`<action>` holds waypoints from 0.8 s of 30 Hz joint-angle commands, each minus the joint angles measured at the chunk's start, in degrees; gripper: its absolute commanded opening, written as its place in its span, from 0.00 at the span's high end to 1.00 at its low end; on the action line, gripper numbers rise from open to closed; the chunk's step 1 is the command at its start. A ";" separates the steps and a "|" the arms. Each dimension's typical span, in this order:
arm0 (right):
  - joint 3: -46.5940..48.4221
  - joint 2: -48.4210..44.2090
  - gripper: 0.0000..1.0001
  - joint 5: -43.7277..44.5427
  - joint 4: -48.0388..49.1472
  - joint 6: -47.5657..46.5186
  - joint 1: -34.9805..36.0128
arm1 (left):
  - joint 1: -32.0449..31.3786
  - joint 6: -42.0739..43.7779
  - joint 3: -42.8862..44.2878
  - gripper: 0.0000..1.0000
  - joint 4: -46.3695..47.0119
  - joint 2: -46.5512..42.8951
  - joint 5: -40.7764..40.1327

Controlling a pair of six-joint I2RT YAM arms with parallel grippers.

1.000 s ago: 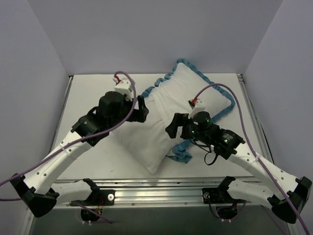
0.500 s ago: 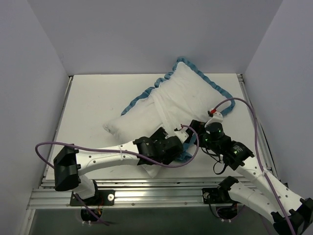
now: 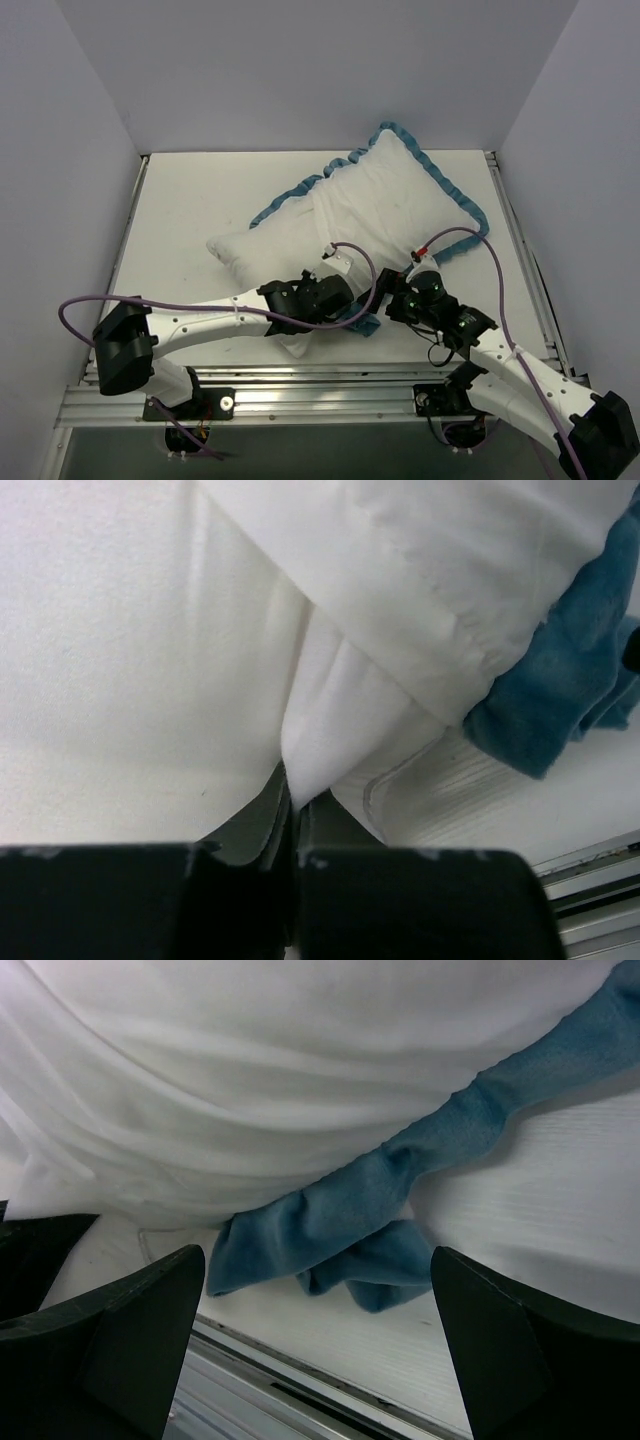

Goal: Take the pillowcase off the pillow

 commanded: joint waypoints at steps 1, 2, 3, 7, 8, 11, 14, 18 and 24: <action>-2.14 0.75 0.09 -4.50 11.55 4.03 -0.13 | 1.49 -2.94 -2.37 0.98 3.90 -3.39 3.76; -3.46 1.19 0.10 -5.72 13.04 4.29 -0.13 | 1.57 -2.94 -2.55 0.98 4.87 -3.92 4.46; -3.99 2.32 0.10 -6.52 14.45 4.90 -0.05 | 1.66 -2.94 -2.55 0.98 5.22 -4.27 5.86; -6.37 4.97 0.10 -9.16 22.61 6.49 0.13 | 1.66 -3.82 -1.50 0.98 6.46 -5.85 8.51; -6.63 5.41 0.10 -9.60 23.76 6.67 0.22 | 1.66 -3.99 -1.32 0.98 6.89 -6.03 8.95; -7.25 7.51 0.10 -9.95 26.23 6.84 0.74 | 1.75 -3.91 0.16 0.98 6.72 -6.21 9.92; -7.95 8.75 0.12 -10.13 28.51 7.02 1.10 | 1.93 -3.73 2.10 0.98 5.76 -5.86 9.75; -8.92 10.51 0.19 -10.57 31.59 7.90 2.15 | 2.63 -3.64 3.51 0.98 5.23 -6.12 9.75; -9.01 10.69 0.27 -10.31 32.04 8.60 3.38 | 5.35 -4.08 5.44 0.98 4.35 -6.21 10.45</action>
